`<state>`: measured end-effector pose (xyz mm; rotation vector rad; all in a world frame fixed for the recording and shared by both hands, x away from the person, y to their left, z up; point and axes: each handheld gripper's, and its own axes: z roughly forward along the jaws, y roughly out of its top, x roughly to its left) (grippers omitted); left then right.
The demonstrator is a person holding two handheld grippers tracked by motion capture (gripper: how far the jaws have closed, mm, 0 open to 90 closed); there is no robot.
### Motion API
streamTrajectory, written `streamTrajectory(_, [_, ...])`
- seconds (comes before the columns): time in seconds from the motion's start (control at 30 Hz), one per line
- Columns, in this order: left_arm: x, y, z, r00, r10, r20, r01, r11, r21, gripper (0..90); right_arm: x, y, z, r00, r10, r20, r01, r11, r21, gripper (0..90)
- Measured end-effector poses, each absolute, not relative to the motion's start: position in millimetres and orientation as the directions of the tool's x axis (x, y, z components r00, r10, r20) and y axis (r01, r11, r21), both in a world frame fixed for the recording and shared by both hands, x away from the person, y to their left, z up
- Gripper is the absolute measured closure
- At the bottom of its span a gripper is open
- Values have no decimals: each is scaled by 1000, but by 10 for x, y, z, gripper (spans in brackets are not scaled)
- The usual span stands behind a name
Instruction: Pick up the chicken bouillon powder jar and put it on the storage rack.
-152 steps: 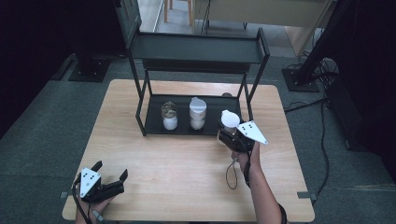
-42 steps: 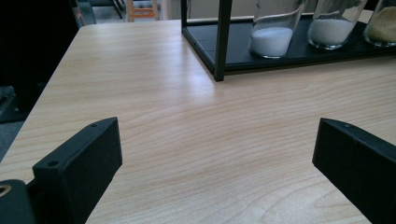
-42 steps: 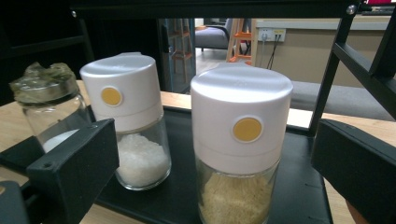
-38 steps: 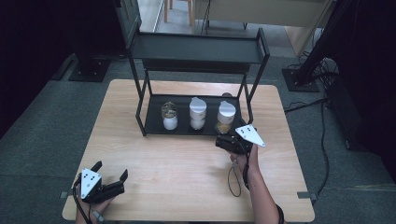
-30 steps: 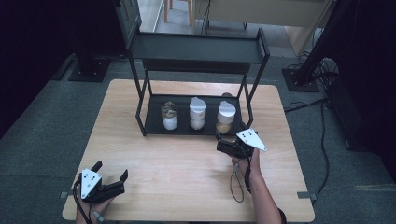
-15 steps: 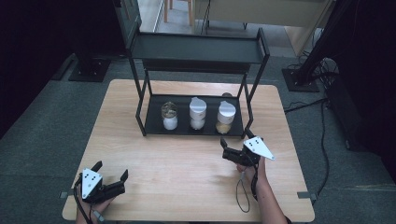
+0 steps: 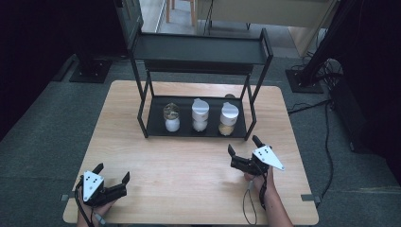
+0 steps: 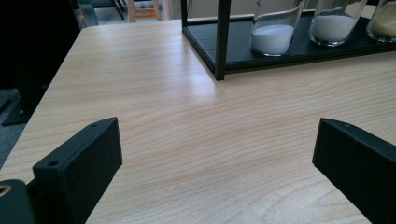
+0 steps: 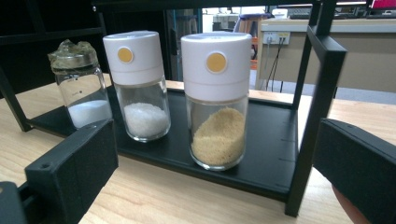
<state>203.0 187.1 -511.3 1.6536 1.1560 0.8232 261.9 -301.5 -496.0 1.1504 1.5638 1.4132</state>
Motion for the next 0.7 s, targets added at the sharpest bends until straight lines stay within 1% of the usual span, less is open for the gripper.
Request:
streamTrajectory(0.33, [2030, 1864, -5114, 331, 943, 20, 324, -134, 937, 14, 2516, -3146, -5039, -322, 945, 59, 158, -7, 987, 0])
streamTrajectory(0.7, [2030, 1861, -5114, 330, 944, 20, 325, -134, 936, 14, 2396, -3305, -5034, -311, 949, 49, 161, 2, 987, 0])
